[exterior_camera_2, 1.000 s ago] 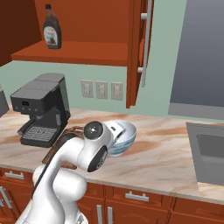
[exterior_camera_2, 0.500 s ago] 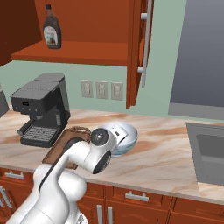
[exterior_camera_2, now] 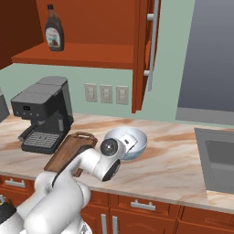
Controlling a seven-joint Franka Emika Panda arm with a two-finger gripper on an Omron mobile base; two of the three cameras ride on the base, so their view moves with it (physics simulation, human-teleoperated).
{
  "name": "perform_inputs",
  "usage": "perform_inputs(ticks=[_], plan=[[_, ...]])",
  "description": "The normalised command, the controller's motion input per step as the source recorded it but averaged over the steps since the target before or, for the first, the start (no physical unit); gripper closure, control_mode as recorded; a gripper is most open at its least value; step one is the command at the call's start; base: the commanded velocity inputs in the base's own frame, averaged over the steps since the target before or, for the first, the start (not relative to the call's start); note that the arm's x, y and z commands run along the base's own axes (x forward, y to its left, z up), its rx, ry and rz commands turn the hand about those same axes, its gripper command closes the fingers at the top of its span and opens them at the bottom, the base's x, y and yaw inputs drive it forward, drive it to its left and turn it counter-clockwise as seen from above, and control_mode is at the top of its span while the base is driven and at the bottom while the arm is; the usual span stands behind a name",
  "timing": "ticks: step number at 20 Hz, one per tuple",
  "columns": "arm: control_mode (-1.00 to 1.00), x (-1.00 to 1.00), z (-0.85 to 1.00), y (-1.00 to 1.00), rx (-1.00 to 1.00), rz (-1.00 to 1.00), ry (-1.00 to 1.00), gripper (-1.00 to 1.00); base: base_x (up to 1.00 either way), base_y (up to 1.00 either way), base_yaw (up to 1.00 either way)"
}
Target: Open the cabinet. Place the bowl and condiment on the counter. Then place the lime and garlic on the cutting board.
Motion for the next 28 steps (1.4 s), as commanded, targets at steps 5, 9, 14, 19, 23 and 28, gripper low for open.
perform_inputs(ticks=[5, 9, 14, 19, 23, 28], plan=[[-1.0, 0.39, -0.3, 0.0, 0.0, -0.01, -0.03, 1.0, 0.0, 0.0, 0.0], [-1.0, 0.25, -0.25, 0.0, 0.0, 0.0, 0.0, 1.0, 0.0, 0.0, 0.0], [-1.0, 0.12, -0.15, 0.0, 0.0, 0.0, 0.0, 1.0, 0.0, 0.0, 0.0], [-1.0, 0.0, 0.0, 0.0, 0.0, 0.0, 0.0, -1.0, 0.0, 0.0, 0.0], [-1.0, -0.02, 0.17, 0.0, 0.0, 0.0, -0.02, -1.0, 0.0, 0.0, 0.0], [-1.0, 0.0, 0.46, 0.0, 0.0, 0.0, -0.02, -1.0, 0.0, 0.0, 0.0]])
